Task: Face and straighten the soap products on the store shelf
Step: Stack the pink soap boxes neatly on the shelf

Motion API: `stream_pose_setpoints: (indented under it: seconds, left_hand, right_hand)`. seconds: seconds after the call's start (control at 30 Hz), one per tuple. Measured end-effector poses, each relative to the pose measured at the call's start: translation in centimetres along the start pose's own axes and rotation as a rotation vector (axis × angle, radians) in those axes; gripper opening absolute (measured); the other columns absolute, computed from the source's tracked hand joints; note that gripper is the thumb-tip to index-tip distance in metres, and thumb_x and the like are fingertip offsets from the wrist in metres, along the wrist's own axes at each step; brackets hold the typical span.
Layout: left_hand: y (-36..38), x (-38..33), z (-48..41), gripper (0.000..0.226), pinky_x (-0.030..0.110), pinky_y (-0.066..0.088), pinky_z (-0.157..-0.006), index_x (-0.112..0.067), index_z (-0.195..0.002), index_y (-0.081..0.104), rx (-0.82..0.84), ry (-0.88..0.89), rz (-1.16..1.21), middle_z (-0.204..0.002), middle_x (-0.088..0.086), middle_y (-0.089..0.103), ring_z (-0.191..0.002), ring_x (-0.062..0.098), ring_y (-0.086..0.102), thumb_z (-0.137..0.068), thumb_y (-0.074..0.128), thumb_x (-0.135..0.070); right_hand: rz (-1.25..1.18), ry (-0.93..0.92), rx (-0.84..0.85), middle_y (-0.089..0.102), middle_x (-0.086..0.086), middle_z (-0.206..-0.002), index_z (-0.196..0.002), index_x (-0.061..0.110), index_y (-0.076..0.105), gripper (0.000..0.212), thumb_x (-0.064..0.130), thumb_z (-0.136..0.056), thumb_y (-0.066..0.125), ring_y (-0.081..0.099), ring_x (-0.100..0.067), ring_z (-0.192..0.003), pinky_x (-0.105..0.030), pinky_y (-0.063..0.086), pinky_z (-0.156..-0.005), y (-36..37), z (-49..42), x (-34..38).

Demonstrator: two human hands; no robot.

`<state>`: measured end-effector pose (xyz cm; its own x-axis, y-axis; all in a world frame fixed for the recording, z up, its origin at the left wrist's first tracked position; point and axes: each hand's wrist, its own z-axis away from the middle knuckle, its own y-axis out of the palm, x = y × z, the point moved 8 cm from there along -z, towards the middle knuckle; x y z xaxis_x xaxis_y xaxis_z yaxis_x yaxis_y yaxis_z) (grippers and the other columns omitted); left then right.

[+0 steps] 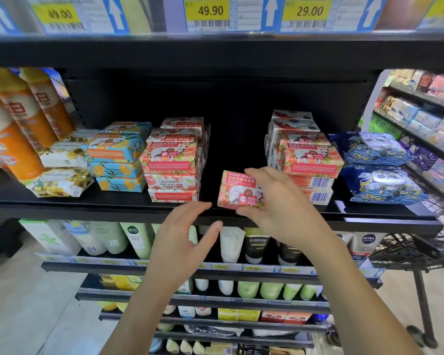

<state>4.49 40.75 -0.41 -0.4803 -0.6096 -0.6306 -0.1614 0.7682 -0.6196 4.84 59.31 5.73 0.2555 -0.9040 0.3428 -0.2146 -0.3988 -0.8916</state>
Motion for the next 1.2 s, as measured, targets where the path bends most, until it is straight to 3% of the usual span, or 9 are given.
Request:
stream_pose_setpoints:
  seconds: [0.13, 0.3, 0.47, 0.67, 0.83, 0.97, 1.13, 1.2]
  left_hand:
    - [1.8, 1.0, 0.0, 0.047, 0.015, 0.026, -0.116, -0.012, -0.128, 0.07, -0.031, 0.238, -0.238, -0.13, -0.001, 0.065, -0.128, 0.014, 0.052, -0.096, 0.058, -0.044]
    - [2.3, 1.3, 0.0, 0.039, 0.034, 0.04, -0.111, -0.009, -0.128, 0.069, -0.123, 0.277, -0.228, -0.128, 0.003, 0.065, -0.125, 0.019, 0.054, -0.096, 0.062, -0.029]
    - [2.5, 1.6, -0.1, 0.04, 0.031, 0.036, -0.114, -0.008, -0.128, 0.069, -0.137, 0.25, -0.179, -0.129, 0.002, 0.065, -0.126, 0.019, 0.053, -0.097, 0.057, -0.03]
    - [2.7, 1.9, -0.1, 0.038, 0.026, 0.032, -0.115, -0.01, -0.128, 0.07, -0.14, 0.242, -0.165, -0.129, 0.001, 0.065, -0.126, 0.017, 0.052, -0.096, 0.061, -0.027]
    - [2.8, 2.2, -0.2, 0.039, 0.021, 0.029, -0.116, -0.012, -0.129, 0.069, -0.127, 0.211, -0.154, -0.13, -0.002, 0.064, -0.127, 0.016, 0.052, -0.096, 0.06, -0.029]
    - [2.8, 2.2, -0.2, 0.038, 0.017, 0.026, -0.116, -0.014, -0.129, 0.069, -0.115, 0.204, -0.144, -0.13, -0.003, 0.064, -0.126, 0.015, 0.051, -0.095, 0.061, -0.029]
    - [2.7, 2.2, -0.2, 0.037, 0.019, 0.028, -0.115, -0.013, -0.128, 0.069, -0.125, 0.214, -0.127, -0.129, -0.003, 0.064, -0.125, 0.015, 0.052, -0.095, 0.062, -0.027]
    - [2.6, 2.1, -0.2, 0.037, 0.019, 0.028, -0.115, -0.013, -0.128, 0.07, -0.134, 0.223, -0.124, -0.128, -0.002, 0.065, -0.124, 0.015, 0.052, -0.094, 0.063, -0.026]
  right_hand:
    - [0.045, 0.024, 0.029, 0.042, -0.006, -0.15, -0.159, 0.012, 0.029, 0.081, 0.039, -0.095, 0.07, 0.037, -0.027, -0.14, -0.038, 0.037, -0.114, 0.9, -1.6, 0.1]
    - [0.064, 0.056, 0.116, 0.042, -0.011, -0.149, -0.155, 0.008, 0.034, 0.071, 0.034, -0.098, 0.067, 0.036, -0.032, -0.138, -0.041, 0.038, -0.111, 3.3, -3.3, 0.2]
    - [-0.014, 0.05, 0.112, 0.042, -0.009, -0.153, -0.156, 0.01, 0.035, 0.072, 0.029, -0.096, 0.07, 0.038, -0.029, -0.141, -0.039, 0.037, -0.113, 4.0, -4.1, 0.1]
    - [-0.08, 0.043, -0.028, 0.049, -0.002, -0.152, -0.151, 0.015, 0.046, 0.069, 0.028, -0.091, 0.077, 0.048, -0.024, -0.137, -0.039, 0.044, -0.111, 3.7, -3.7, -0.3]
    - [-0.079, 0.024, -0.132, 0.061, -0.001, -0.135, -0.135, 0.013, 0.065, 0.043, 0.021, -0.093, 0.074, 0.056, -0.023, -0.126, -0.043, 0.049, -0.104, 3.9, -3.3, -0.5]
    - [-0.036, 0.086, -0.136, 0.061, -0.003, -0.138, -0.135, 0.013, 0.065, 0.04, 0.017, -0.096, 0.071, 0.059, -0.025, -0.123, -0.042, 0.051, -0.101, 4.0, -4.9, -1.0]
    - [0.07, 0.191, -0.158, 0.065, -0.015, -0.125, -0.129, 0.007, 0.065, 0.041, -0.009, -0.092, 0.063, 0.066, -0.039, -0.11, -0.044, 0.056, -0.083, 4.1, -8.7, -1.8]
    - [0.114, 0.235, -0.137, 0.065, -0.019, -0.12, -0.128, 0.004, 0.063, 0.045, -0.017, -0.089, 0.054, 0.065, -0.043, -0.108, -0.041, 0.049, -0.074, 4.0, -10.1, -2.1]
